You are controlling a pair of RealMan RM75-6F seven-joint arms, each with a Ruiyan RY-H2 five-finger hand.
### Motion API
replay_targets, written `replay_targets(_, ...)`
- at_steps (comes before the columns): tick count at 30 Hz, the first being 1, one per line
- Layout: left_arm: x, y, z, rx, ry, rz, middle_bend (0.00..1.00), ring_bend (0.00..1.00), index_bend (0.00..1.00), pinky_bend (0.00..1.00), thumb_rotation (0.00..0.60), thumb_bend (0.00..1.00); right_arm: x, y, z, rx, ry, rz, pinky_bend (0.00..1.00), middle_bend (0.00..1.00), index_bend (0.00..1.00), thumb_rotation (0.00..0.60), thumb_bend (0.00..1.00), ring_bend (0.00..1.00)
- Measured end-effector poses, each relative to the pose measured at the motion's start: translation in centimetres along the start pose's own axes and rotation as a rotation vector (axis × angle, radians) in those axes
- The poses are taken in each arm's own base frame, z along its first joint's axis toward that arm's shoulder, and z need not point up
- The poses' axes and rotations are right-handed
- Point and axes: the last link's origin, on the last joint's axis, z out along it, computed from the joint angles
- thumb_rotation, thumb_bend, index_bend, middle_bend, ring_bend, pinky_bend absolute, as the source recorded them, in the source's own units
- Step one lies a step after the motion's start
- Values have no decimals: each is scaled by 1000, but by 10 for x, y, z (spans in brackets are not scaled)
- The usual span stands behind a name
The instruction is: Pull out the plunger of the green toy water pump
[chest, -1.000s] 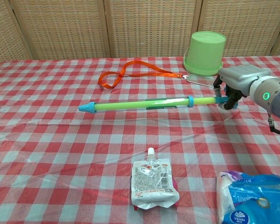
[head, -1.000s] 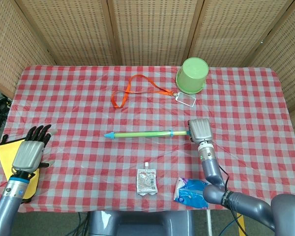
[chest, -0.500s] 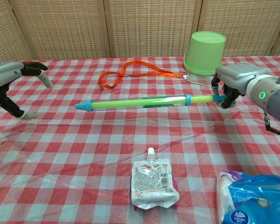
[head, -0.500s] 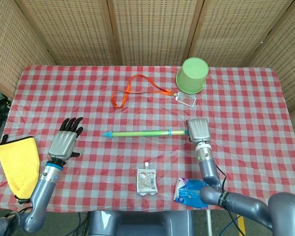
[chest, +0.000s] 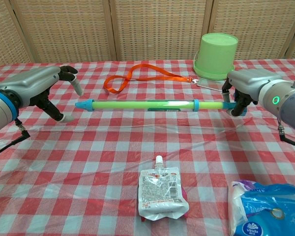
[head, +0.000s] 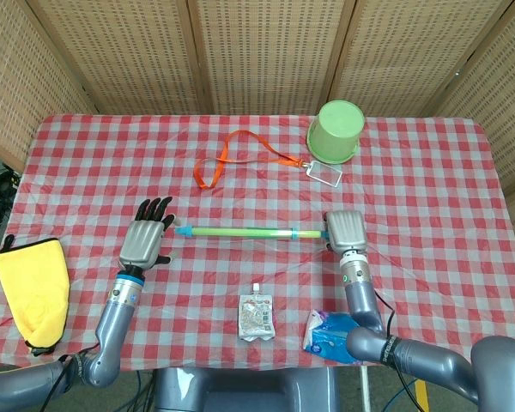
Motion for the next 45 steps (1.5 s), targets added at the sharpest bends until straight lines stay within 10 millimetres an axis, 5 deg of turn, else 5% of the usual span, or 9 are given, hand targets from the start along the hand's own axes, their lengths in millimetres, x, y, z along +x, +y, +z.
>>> replay_targets(38, -16, 44, 24, -44, 36, -16, 0, 0, 439, 0, 600, 296, 7, -1, -11, 16, -7, 4, 677, 1000, 767, 600, 578, 941)
replay_targets(45, -17, 49, 25, -55, 39, -20, 0, 0, 470, 0, 600, 490, 7, 0, -12, 18, -6, 4, 677, 1000, 767, 600, 579, 942)
